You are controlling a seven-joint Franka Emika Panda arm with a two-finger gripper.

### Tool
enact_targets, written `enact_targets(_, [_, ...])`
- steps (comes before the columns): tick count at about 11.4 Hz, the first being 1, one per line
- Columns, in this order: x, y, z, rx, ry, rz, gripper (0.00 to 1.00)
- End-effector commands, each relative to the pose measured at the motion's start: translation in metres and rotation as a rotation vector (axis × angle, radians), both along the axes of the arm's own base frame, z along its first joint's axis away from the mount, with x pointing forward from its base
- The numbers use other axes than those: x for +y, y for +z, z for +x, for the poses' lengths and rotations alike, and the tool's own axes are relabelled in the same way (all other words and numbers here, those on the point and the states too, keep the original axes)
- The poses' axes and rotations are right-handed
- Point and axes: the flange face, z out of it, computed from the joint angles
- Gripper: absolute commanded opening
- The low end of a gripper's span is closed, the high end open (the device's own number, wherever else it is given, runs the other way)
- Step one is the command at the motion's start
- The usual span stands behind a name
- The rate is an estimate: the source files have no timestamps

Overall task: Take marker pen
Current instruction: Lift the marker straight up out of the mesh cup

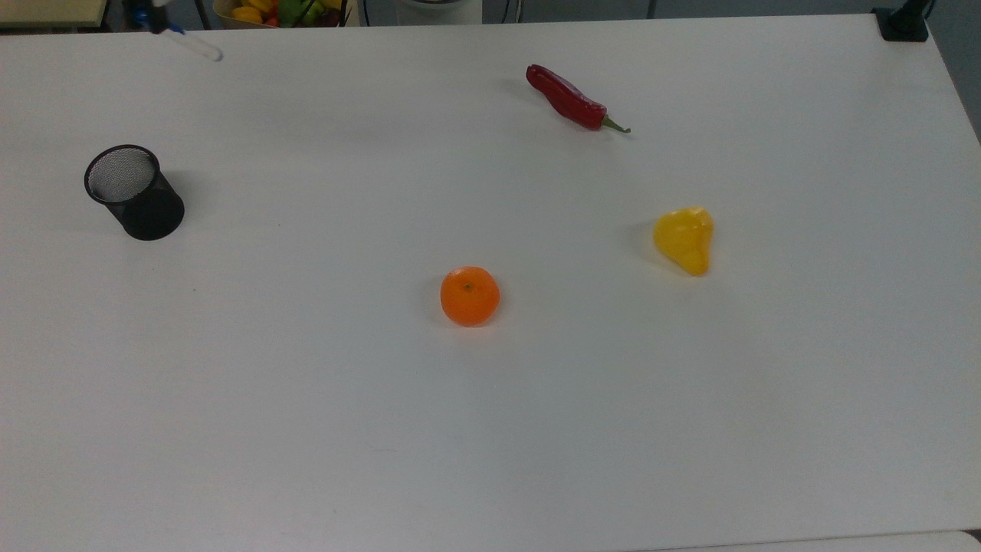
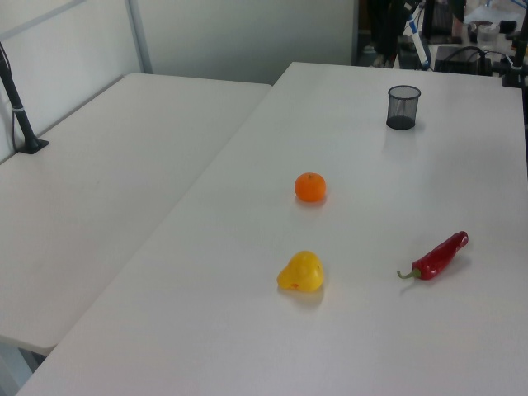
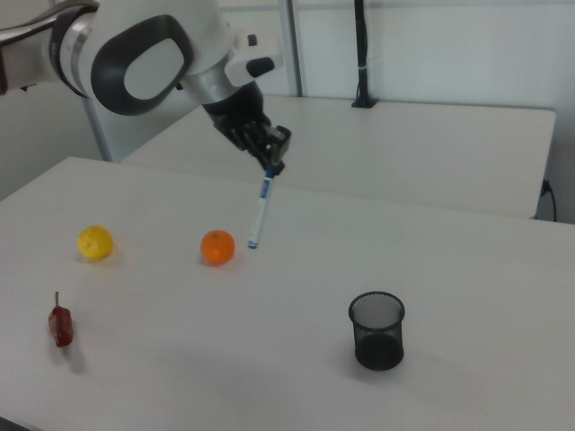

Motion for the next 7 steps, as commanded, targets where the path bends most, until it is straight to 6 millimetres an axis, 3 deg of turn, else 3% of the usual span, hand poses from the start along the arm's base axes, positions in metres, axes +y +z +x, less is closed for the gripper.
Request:
enact_targets(1, [0.076, -0.013, -0.001, 0.131, 0.126, 0.098, 0.0])
enact_targets(3, [0.129, -0.035, 0.007, 0.212, 0.197, 0.179, 0.0])
enact_targets(5, [0.189, -0.073, 0.022, 0.293, 0.251, 0.18, 0.0])
enact_targets(7, [0.223, -0.117, 0.036, 0.371, 0.277, 0.162, 0.0])
